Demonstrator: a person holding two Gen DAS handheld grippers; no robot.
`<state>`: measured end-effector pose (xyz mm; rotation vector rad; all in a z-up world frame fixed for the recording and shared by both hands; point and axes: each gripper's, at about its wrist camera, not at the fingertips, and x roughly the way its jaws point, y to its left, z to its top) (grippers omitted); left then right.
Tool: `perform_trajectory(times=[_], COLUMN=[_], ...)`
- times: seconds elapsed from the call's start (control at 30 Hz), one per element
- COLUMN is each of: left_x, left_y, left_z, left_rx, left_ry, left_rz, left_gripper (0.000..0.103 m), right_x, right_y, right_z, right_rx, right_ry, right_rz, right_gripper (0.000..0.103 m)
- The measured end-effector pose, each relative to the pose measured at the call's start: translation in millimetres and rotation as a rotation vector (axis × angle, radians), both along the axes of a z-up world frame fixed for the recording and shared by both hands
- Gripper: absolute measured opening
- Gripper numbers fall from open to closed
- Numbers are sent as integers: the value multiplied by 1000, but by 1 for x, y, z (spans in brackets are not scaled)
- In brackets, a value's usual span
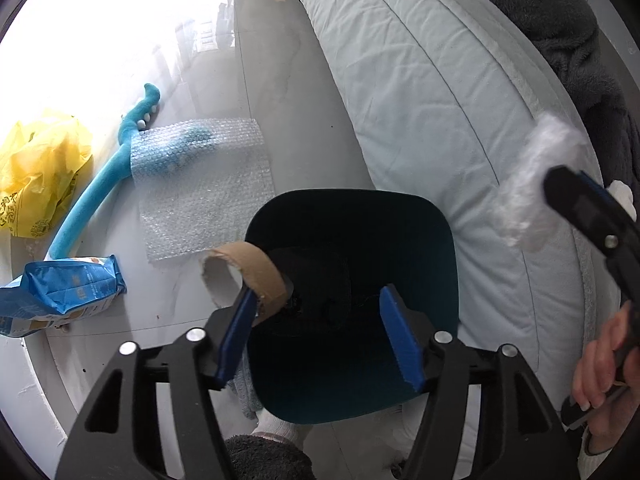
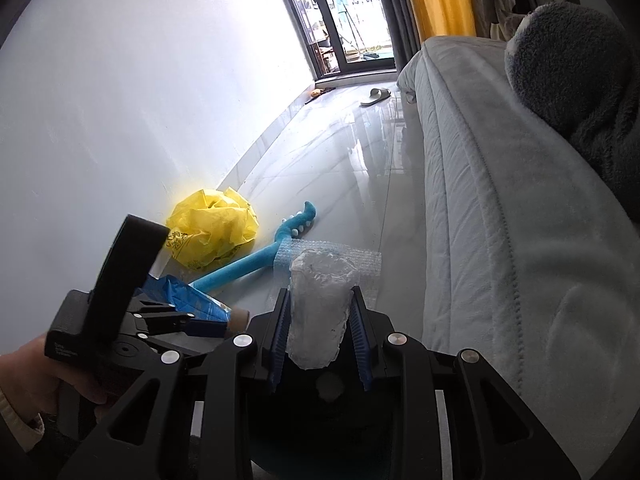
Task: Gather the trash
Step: 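Open the left tool to drop the tape roll into the bin, then open the right tool over the bin to drop the bubble-wrap roll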
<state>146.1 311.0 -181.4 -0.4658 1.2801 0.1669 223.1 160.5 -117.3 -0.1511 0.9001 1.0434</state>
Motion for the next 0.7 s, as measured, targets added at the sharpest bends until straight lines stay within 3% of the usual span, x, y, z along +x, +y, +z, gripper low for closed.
perform_trajectory(times=[0.1,0.2,0.33,0.53,0.7], left_x=[-2,-3,-2,-5,-8], left_y=[-1,-6,-12,-13,-8], left_z=[2,8,11,22,49], left_rx=[-28,-10,-50,-4,68], left_ry=[-14,-36,-46,-77,-198], left_rz=[-13,-43,-75,-83,-60], left_gripper=[66,55,35,34,36], right_x=[-1,-1,-1,1,-2], right_y=[6,10,13,20,26], right_z=[-8,-13,-17,-28,-49], right_rx=[-16,-27,-42,-72,-141], right_ry=[9,12,11,43,79], right_rz=[4,8,9,12,9], right_gripper=[30,30,30,30,30])
